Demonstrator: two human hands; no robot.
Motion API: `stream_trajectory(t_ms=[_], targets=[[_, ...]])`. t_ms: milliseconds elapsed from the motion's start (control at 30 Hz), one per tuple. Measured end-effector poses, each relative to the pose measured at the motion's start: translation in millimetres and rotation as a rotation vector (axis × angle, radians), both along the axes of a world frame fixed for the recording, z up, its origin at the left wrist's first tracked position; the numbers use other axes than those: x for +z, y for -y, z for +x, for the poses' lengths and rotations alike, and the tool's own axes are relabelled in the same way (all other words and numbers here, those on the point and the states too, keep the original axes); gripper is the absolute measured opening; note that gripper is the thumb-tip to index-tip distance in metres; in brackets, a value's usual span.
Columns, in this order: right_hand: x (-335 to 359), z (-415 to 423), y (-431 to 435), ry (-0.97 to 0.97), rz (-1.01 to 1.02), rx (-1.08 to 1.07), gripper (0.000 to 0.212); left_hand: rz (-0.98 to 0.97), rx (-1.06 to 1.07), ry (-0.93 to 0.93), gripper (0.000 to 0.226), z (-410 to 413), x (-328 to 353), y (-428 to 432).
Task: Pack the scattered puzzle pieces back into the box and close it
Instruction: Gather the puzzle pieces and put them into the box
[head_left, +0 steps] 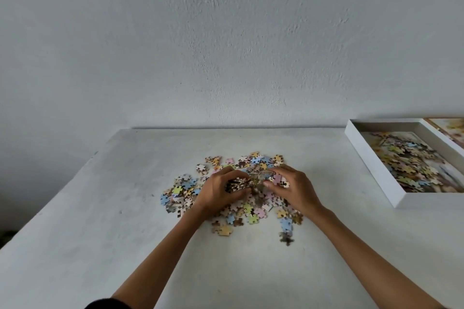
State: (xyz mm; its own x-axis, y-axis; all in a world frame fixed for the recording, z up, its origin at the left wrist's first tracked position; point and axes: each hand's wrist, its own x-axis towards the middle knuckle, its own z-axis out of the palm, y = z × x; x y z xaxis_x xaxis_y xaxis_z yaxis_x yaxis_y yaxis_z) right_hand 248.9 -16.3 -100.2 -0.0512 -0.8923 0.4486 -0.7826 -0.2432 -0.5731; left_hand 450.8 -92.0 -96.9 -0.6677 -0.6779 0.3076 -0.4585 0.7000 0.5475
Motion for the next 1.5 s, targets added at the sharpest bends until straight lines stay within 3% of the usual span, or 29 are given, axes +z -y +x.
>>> stream_trajectory(t_ms=[100,434,867,1234,1434,1501], targets=[[7.7,-6.1,5.9,0.113,-0.012,0.061,0.037,-0.019,0.02,-0.047,0.032,-2.9,6.3,1.8],[56.1,-57.6,14.1,0.188,-0.169,0.053,0.033,-0.176,-0.028,-0.219,0.033,-46.1,56.1,1.8],[110.6,-237.4,-25.5,0.125,-0.24,-0.187,0.029,-0.151,-0.25,-0.323,0.027,-238.8,94.8,-36.5],[79.2,-346.1,-23.4,0.14,0.0,-0.156,0.028,-0.071,-0.332,-0.266,0.03,-363.0,62.7,-67.4],[52.9,-365.2,-15.6,0.031,0.23,-0.186,0.027,-0.047,-0.341,0.108,0.036,-385.4,37.6,-64.7],[48.9,-368.9,-15.7,0.075,0.248,-0.173,0.029,-0.042,-0.336,0.124,0.039,-386.4,34.6,-62.4]])
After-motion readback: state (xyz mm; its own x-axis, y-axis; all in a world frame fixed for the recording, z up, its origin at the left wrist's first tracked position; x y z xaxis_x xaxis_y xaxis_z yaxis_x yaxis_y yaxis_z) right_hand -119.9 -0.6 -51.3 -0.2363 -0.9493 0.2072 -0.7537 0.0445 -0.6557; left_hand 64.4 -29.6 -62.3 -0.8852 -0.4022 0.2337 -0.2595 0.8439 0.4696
